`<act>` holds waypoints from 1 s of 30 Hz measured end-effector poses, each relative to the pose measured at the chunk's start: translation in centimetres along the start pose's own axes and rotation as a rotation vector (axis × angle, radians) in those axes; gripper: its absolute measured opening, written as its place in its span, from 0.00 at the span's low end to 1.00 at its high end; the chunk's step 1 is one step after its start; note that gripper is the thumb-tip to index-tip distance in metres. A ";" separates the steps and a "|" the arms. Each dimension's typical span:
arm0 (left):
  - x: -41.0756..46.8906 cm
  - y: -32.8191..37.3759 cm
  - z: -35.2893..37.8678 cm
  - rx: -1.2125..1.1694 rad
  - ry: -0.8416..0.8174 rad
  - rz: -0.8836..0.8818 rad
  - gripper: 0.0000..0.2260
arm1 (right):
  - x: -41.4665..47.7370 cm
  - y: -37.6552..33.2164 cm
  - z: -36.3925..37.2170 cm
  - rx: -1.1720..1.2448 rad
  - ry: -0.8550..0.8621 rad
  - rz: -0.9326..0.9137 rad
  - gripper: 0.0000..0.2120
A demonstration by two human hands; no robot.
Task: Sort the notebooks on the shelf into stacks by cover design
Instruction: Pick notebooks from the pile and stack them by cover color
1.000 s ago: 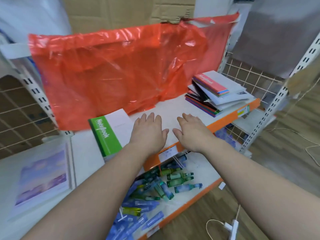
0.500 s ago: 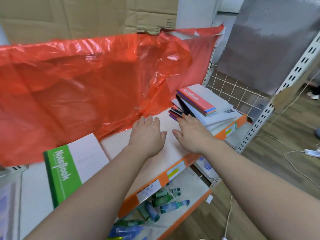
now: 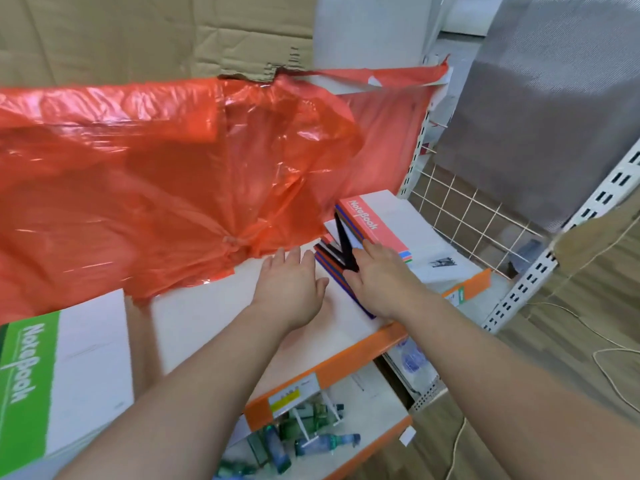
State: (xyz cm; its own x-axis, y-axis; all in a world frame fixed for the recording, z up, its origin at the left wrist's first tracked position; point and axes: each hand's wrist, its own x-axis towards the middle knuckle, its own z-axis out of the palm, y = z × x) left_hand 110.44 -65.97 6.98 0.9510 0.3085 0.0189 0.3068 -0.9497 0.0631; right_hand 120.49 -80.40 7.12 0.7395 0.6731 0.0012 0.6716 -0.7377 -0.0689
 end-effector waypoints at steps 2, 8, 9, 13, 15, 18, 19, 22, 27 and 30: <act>0.6 1.2 0.1 0.004 -0.008 -0.012 0.23 | 0.5 1.7 -0.2 -0.005 0.024 -0.007 0.21; 1.4 2.1 0.6 0.008 -0.033 -0.076 0.22 | 2.6 4.2 -0.1 -0.015 -0.003 0.022 0.23; 1.4 1.9 0.6 0.010 -0.038 -0.086 0.22 | 2.9 4.2 0.0 -0.014 -0.013 0.031 0.23; 1.9 1.3 0.8 0.003 -0.056 -0.103 0.23 | 3.2 4.2 0.8 -0.033 -0.010 0.066 0.21; 2.1 1.2 0.8 -0.001 -0.057 -0.102 0.23 | 3.3 4.0 0.8 -0.034 0.034 0.059 0.18; 2.5 1.2 0.8 -0.015 -0.073 -0.102 0.24 | 3.5 3.8 0.3 -0.067 0.056 0.060 0.13; 2.6 1.2 0.8 -0.013 -0.076 -0.099 0.25 | 3.5 3.7 0.2 -0.079 0.051 0.071 0.13; 2.8 1.1 0.9 -0.010 -0.080 -0.087 0.24 | 3.5 3.3 0.1 -0.129 0.049 0.100 0.11; 3.1 1.1 1.1 -0.020 -0.082 -0.070 0.25 | 3.6 3.0 0.0 -0.138 0.095 0.108 0.11; 3.3 1.2 1.0 -0.030 -0.086 -0.056 0.26 | 3.7 3.6 0.9 -0.169 0.062 0.192 0.20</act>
State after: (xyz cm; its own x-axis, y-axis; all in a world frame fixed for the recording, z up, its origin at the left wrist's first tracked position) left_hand 113.97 -66.18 6.10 0.9326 0.3538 -0.0708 0.3593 -0.9287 0.0914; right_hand 125.64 -80.53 5.96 0.8523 0.5189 0.0659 0.5125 -0.8536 0.0937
